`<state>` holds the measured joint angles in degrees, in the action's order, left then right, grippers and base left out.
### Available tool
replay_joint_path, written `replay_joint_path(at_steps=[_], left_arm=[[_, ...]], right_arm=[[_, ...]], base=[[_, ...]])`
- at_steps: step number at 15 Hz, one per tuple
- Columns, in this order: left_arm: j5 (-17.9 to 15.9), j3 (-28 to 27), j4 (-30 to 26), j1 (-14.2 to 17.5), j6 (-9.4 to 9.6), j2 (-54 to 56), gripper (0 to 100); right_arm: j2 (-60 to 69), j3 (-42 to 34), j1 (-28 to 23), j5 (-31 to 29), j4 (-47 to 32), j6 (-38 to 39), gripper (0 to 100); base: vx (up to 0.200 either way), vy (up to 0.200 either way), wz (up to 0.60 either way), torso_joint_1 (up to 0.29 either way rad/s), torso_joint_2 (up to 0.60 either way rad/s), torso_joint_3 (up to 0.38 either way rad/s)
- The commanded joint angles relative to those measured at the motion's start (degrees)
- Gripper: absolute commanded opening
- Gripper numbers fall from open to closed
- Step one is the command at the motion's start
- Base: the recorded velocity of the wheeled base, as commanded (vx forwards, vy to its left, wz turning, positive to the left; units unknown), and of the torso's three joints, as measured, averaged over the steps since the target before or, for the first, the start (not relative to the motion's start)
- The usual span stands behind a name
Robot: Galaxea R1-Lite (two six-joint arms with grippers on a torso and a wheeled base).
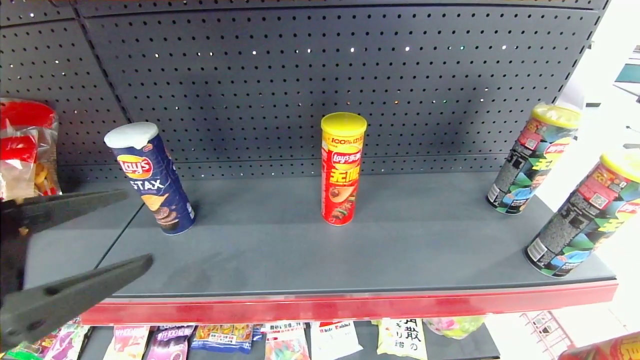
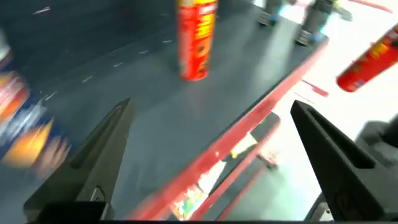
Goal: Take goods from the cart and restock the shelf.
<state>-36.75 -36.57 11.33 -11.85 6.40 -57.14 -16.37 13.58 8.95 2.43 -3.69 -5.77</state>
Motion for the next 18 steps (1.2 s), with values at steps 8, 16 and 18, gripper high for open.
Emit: replay_joint_path(at_steps=[8, 16, 18], left_arm=[[-5.26, -27.06, 8.45, -11.44, 6.17, -44.99, 100], [-5.08, -40.60, 7.92, -11.44, 7.22, -54.22, 100], [-5.08, -42.53, 7.84, -12.14, 7.14, -55.45, 100]], right_arm=[[-1.82, 0.04, -0.07, 0.56, 0.09, 0.05, 0], [-1.56, -0.31, -0.07, 0.39, 0.00, 0.05, 0], [-1.56, -0.40, -0.16, 0.39, 0.00, 0.05, 0]], base=[[0.000, 0.000, 0.00, 0.000, 0.00, 0.000], [0.000, 0.000, 0.00, 0.000, 0.00, 0.000], [0.000, 0.000, 0.00, 0.000, 0.00, 0.000]])
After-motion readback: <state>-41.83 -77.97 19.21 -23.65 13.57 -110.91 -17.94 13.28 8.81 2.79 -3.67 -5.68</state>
